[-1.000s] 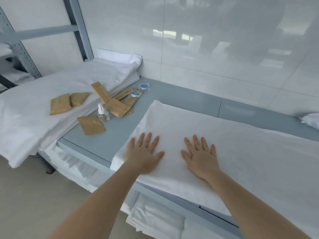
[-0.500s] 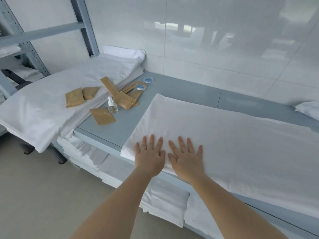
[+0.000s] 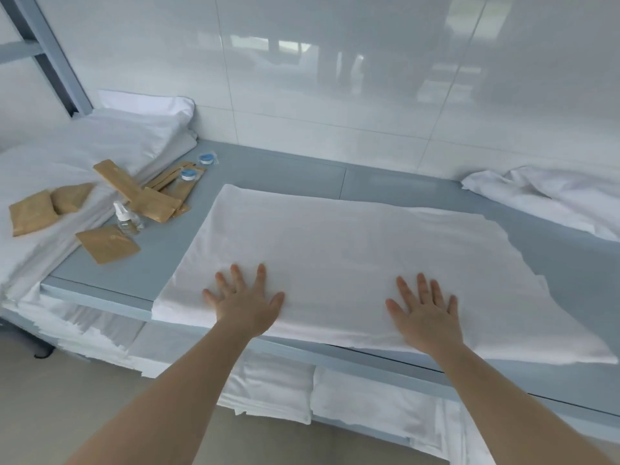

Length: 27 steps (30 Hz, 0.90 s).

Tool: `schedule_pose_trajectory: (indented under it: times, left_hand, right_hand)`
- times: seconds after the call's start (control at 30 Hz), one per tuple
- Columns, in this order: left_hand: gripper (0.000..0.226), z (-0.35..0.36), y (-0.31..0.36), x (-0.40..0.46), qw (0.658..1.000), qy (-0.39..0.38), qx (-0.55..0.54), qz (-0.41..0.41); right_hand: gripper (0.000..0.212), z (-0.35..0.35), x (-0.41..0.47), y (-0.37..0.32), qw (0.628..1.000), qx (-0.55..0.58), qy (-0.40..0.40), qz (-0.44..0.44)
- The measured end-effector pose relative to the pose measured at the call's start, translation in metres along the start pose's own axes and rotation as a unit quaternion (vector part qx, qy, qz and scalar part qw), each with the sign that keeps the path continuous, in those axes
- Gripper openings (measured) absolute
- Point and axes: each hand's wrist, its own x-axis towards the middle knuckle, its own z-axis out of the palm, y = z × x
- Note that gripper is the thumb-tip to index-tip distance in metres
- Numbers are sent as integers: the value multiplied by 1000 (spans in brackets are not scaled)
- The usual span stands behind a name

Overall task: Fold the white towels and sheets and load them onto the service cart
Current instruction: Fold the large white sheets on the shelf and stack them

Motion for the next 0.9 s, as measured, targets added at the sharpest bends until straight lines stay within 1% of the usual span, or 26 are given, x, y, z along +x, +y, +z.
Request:
schedule_pose_trajectory:
  times: [0.1,0.2,0.27,0.3,0.4,0.5,0.53,0.57,0.6,0.67,0.7,0.77,0.8,0.87,0.9]
  left_hand:
    - [73,13,77,-17,995,6,23,99]
    - [75,30,153,-40,983,0,33,182]
    - [80,38,181,-48,982,6,36,185]
    - [82,41,186,-49,984,12,37,176]
    - [79,44,188,-45,987,12,49,155]
    - [76,38,200,-49,991,-5,43,127]
    - [78,38,208,-55,989,-8,44,138]
    - [81,39,217,-62,984,-8,51,170]
    - [86,43,227,-72,973,-7,62,220]
    - [88,53,245,-92,943,-1,85,323]
    - [86,57,252,-100,933,7,94,348]
    - [77,61,264,-108,929,30,113,351]
    - [71,60,268,-110,929,37,126,346]
    - [62,53,276,-111,924,40,154,348]
    - [60,48,278,-111,923,36,155,351]
  right_hand:
    - [64,1,2,-1,1000,14,5,-8]
    - [63,1,2,9,999,10,6,-45]
    - [62,0,0,37,998,1,6,-57]
    - [61,-1,-3,58,999,-4,6,-46]
    - [58,-4,-15,135,999,-11,7,31]
    - [54,-11,-23,188,994,58,-25,90]
    - [54,-12,-23,197,992,70,-36,96]
    - [55,-13,-24,205,993,64,-38,91]
    - [57,-12,-26,210,996,45,-32,73]
    - [65,-7,-35,215,1000,3,-3,2]
    - [70,-4,-40,212,999,-16,14,-41]
    - [75,-4,-53,200,988,-66,46,-133]
    - [72,-4,-58,191,979,-84,71,-170]
    - [60,-8,-57,175,967,-102,127,-195]
    - [55,-15,-55,167,969,-92,121,-197]
